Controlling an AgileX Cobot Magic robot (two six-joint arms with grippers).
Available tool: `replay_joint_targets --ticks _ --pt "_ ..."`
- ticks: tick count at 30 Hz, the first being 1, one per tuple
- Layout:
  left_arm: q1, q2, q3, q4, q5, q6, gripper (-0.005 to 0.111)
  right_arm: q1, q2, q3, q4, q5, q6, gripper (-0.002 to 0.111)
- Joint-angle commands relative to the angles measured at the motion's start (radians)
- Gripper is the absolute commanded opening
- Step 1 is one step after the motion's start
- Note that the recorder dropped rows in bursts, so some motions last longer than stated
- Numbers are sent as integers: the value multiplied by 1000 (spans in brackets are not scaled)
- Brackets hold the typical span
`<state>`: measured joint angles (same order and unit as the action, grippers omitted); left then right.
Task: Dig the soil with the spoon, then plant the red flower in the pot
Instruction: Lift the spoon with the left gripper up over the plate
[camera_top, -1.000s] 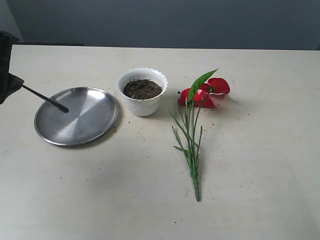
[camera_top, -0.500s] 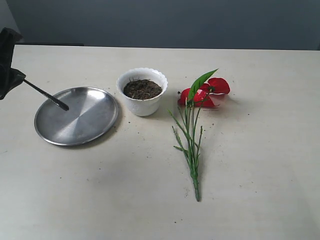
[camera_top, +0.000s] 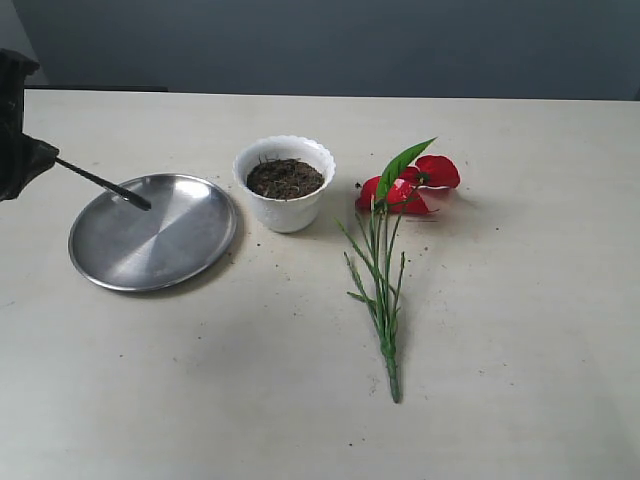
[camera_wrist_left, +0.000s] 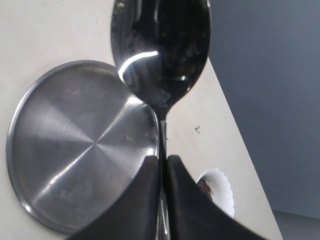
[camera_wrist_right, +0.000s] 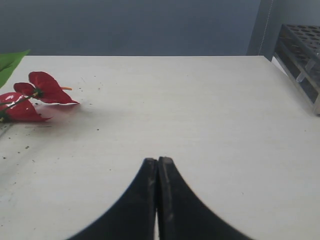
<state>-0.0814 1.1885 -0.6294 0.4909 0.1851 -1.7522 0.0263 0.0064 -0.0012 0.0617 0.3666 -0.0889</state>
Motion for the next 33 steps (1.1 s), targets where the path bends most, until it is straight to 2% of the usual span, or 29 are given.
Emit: replay_joint_targets --ticks 1,5,14,20,27,33 --pt "2 -7 -2 -71 -25 -2 0 -17 -6 1 -1 -4 -2 -1" --pt "2 -7 -2 -128 -71 -2 0 -72 -6 1 -1 -4 -2 -1" --pt "2 -7 -2 -343 -185 -2 0 -72 -6 1 -1 -4 0 -1" --pt "2 -7 -2 -417 -302 -2 0 -72 -6 1 -1 -4 0 -1" --pt "2 -7 -2 -420 -362 1 0 -72 -6 1 -1 -4 0 -1" --pt "2 -7 -2 -319 -392 2 0 -72 -6 1 -1 -4 0 -1"
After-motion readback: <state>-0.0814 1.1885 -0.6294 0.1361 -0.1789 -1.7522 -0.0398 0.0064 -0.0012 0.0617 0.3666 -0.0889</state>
